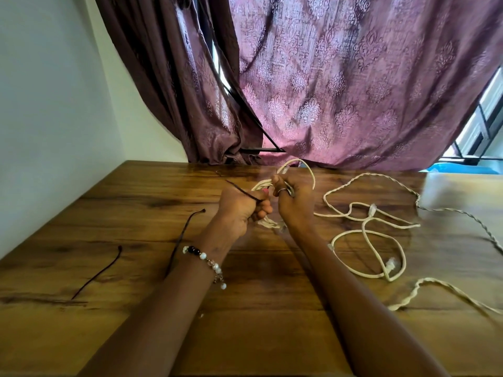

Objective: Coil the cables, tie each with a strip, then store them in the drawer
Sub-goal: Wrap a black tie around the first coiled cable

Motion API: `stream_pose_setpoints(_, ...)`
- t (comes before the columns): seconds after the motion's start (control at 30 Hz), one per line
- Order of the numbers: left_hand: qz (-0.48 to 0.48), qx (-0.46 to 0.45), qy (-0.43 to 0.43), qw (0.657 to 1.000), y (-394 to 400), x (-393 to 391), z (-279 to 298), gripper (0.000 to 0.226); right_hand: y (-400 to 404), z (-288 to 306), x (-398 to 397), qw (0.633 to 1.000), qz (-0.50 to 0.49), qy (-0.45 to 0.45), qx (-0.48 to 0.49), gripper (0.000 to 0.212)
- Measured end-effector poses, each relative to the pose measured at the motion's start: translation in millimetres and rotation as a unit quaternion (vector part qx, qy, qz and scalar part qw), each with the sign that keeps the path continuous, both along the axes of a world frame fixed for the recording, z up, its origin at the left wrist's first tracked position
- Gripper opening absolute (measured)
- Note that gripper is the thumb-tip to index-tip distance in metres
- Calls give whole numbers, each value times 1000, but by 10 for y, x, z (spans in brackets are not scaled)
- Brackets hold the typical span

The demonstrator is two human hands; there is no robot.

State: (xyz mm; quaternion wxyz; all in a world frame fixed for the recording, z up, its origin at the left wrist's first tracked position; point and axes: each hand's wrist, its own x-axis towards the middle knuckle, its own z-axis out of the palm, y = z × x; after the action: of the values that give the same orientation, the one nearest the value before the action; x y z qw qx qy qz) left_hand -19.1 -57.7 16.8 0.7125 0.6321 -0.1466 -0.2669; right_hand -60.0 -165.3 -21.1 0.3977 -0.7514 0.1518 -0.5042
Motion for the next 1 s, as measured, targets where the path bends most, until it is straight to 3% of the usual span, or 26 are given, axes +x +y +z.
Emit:
stream_pose_setpoints(0.1,23,-45,-18,999,-29,-19,-83,18,123,25,1,994,32,-21,106,43)
stream_pose_setpoints(0.17,40,-63,-38,996,-40,-32,-152,17,180,52,16,979,67,-41,191,36)
stream_pose_setpoints(0.3,43,-73,-53,995,-52,-26,-230,17,269,201,-60,918,145,-70,363,12)
stream_pose_setpoints(0.4,21,-68,-49,996,-39,-20,-221,16,299,241,-116,872,199,-77,439,30)
stream_pose_setpoints(0.5,-24,-76,-9,997,0,-34,-157,15,310,242,-122,873,190,-101,438,22)
stream_pose_setpoints(0.63,-26,-92,49,994,84,29,-7,14,152,134,-67,926,87,-81,359,22)
stream_pose_setpoints(0.77,-48,-155,69,984,245,182,82,21,-2,86,-67,951,44,-81,295,19)
stream_pose_setpoints(0.87,-66,-174,52,981,276,175,109,15,-31,84,-57,964,24,-75,255,20)
stream_pose_setpoints(1.0,38,-154,-13,987,229,194,82,16,-9,64,-28,976,31,-51,207,16)
